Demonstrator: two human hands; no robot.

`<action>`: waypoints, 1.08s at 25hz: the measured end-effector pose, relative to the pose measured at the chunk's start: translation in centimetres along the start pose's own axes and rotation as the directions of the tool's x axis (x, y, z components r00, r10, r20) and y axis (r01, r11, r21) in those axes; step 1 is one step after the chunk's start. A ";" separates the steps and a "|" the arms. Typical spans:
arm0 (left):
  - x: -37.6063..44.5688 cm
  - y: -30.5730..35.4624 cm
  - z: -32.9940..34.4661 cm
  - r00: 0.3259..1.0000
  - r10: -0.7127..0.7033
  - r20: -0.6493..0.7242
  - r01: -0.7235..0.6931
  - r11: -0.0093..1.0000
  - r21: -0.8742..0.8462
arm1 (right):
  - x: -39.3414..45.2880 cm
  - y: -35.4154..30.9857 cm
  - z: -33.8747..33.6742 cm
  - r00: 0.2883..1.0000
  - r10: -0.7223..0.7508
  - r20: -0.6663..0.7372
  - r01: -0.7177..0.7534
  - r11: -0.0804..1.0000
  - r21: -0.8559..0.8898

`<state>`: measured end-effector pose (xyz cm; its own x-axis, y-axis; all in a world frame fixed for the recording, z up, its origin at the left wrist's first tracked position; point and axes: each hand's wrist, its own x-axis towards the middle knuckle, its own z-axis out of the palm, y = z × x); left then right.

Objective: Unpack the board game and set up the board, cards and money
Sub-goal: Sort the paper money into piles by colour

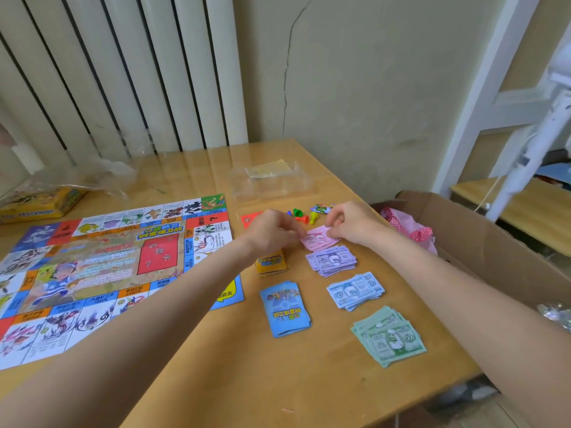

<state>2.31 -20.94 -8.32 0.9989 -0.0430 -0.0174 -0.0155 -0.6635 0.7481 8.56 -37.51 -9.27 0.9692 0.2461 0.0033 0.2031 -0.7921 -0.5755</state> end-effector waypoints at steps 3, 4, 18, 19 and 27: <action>0.3 -0.3 0.0 1.000 0.027 -0.004 -0.027 1.000 0.009 | 0.0 -0.2 -0.6 0.996 -0.088 -0.017 0.087 0.994 -0.060; 0.4 -0.3 0.0 0.999 0.044 -0.006 -0.043 0.999 0.031 | 0.1 -0.3 -0.9 0.991 -0.136 0.012 0.136 0.990 -0.040; 2.3 0.7 1.6 0.987 0.134 0.086 -0.158 0.887 0.435 | 0.1 -1.2 -2.5 0.893 -0.231 0.386 0.329 0.921 -0.210; 2.4 0.6 1.6 0.986 0.148 0.082 -0.169 0.873 0.458 | 0.3 -0.9 -2.3 0.899 -0.232 0.372 0.326 0.921 -0.215; 1.8 0.1 1.0 0.982 0.190 0.017 -0.180 0.894 0.410 | 0.8 -0.8 -2.0 0.914 -0.182 0.362 0.286 0.923 -0.257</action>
<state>4.11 -21.86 -8.90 0.9769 -0.1810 0.1139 -0.2119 -0.8919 0.3996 9.45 -37.81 -7.21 0.7986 0.5717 -0.1883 0.5003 -0.8044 -0.3203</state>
